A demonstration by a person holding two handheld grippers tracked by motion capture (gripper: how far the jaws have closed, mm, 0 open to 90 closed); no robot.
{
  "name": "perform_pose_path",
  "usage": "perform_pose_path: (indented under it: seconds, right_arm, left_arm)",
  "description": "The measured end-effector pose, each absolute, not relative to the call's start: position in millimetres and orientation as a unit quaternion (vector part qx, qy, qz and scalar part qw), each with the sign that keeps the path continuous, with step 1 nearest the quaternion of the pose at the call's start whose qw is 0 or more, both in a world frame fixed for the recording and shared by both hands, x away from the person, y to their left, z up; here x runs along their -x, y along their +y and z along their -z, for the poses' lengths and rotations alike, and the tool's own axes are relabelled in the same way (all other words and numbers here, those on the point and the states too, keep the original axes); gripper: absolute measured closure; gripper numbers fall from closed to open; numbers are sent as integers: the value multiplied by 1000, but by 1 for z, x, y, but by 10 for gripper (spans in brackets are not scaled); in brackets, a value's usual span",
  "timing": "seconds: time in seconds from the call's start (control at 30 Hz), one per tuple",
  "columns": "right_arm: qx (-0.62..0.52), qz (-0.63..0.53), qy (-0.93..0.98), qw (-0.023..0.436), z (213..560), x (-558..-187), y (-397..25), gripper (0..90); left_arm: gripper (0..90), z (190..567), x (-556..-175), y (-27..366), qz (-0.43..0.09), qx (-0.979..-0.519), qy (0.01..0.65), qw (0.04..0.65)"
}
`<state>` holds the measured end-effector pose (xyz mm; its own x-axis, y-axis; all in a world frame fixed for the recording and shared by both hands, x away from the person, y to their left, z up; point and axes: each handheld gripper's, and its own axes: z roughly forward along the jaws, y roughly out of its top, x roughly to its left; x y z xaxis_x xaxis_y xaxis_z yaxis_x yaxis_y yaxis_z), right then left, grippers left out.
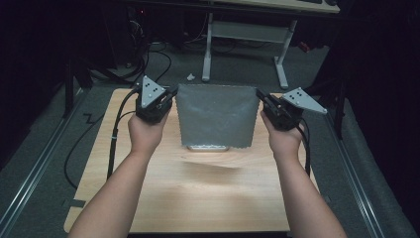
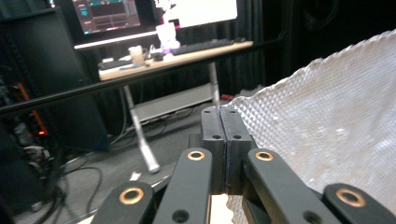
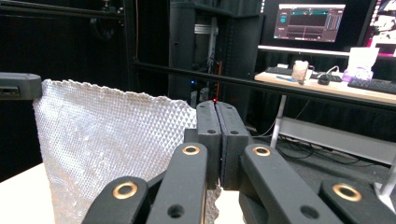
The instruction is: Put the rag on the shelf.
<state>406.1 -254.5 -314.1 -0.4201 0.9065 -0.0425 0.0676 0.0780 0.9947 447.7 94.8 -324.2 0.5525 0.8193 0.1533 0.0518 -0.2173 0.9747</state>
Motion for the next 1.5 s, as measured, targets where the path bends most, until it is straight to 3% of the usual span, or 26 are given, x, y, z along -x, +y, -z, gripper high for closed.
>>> perform_pose_path:
  seconds: [0.7,1.5]
  right_arm:
    - [-411,-510,661,366,334,-471,-242,900]
    - [-437,-456,714,302,397,-496,-248,900]
  left_arm:
    - [898,329,-500,94,-352,-717,341,495]
    - [899,408,-513,97,-245,-773,367,455]
